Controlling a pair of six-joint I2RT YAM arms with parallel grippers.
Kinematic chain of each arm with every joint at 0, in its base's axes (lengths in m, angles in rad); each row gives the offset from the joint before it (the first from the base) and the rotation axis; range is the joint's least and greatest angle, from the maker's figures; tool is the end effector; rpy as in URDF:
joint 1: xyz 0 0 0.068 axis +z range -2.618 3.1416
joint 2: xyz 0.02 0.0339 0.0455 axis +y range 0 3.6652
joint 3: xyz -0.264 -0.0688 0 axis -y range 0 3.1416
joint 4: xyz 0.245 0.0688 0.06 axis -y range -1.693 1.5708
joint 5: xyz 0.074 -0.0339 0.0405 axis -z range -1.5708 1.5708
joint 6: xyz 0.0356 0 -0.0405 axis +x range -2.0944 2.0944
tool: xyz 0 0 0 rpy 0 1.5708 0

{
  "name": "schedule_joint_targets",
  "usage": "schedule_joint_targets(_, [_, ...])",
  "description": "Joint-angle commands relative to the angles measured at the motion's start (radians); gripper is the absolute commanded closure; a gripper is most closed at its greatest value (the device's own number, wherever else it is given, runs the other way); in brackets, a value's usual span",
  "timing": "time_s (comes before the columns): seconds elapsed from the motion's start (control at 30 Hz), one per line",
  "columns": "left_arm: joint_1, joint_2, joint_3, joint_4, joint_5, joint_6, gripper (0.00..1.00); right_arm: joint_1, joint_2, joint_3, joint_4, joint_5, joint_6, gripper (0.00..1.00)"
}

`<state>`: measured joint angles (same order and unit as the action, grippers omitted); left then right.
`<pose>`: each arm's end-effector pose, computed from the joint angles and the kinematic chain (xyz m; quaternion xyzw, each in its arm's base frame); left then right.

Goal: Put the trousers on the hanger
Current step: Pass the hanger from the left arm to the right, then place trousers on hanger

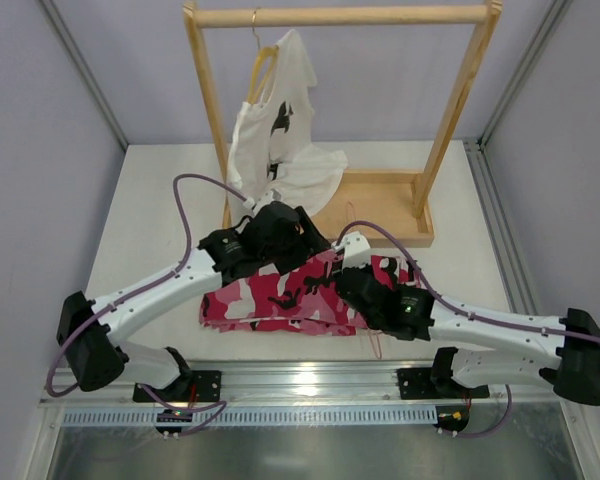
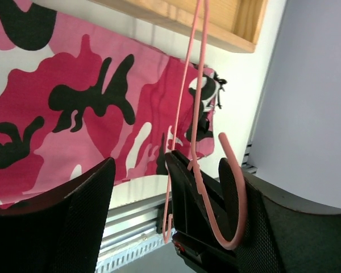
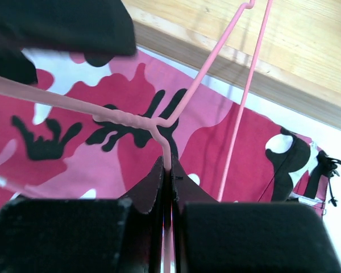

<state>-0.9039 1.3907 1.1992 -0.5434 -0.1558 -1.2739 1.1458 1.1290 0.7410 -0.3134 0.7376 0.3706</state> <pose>0.1934 -0.2367 0.3123 -0.1987 0.8898 -0.3256 0.2506 0.1180 0.2026 0.2502 -0.1792 0.8406 0.0327 0.5100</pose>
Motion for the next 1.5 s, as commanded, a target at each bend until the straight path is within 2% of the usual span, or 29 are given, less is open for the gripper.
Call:
schedule_joint_targets(0.0, [0.003,-0.094,0.016,0.043,-0.019,0.030,0.25,0.008,-0.126,-0.023,-0.022,-0.069,0.071,0.96])
schedule_joint_targets(0.13, [0.025,-0.114,0.017,0.046,0.022,0.086,0.22,0.008,-0.227,-0.061,-0.038,-0.138,0.117,0.96])
schedule_joint_targets(0.3, [0.065,-0.113,0.086,-0.039,0.048,0.235,0.19,0.008,-0.293,-0.083,-0.020,-0.293,0.182,0.96])
schedule_joint_targets(0.4, [0.088,-0.140,0.073,-0.044,0.048,0.292,0.16,0.003,-0.345,-0.135,0.043,-0.346,0.235,0.96])
schedule_joint_targets(0.43, [0.112,-0.162,0.054,-0.027,0.092,0.304,0.16,0.000,-0.371,-0.172,0.086,-0.356,0.243,0.96])
schedule_joint_targets(0.6, [0.191,-0.240,-0.051,0.026,0.191,0.358,0.11,-0.003,-0.388,-0.236,0.149,-0.351,0.289,0.96])
schedule_joint_targets(0.8, [0.284,-0.286,-0.102,-0.001,0.248,0.420,0.11,-0.004,-0.428,-0.351,0.353,-0.296,0.385,0.96])
schedule_joint_targets(0.9, [0.335,-0.314,-0.164,-0.001,0.271,0.406,0.12,-0.004,-0.425,-0.373,0.362,-0.245,0.410,0.96])
schedule_joint_targets(1.2, [0.365,-0.496,-0.470,0.057,0.177,0.275,0.12,-0.003,-0.486,-0.440,0.381,-0.242,0.447,0.96])
schedule_joint_targets(1.3, [0.367,-0.516,-0.518,0.043,0.165,0.280,0.12,-0.004,-0.500,-0.474,0.414,-0.233,0.464,0.96])
schedule_joint_targets(1.4, [0.375,-0.503,-0.541,-0.027,0.043,0.272,0.08,-0.004,-0.492,-0.503,0.445,-0.234,0.481,0.96])
schedule_joint_targets(1.47, [0.416,-0.493,-0.561,-0.049,0.024,0.260,0.05,-0.003,-0.494,-0.517,0.459,-0.236,0.485,0.96])
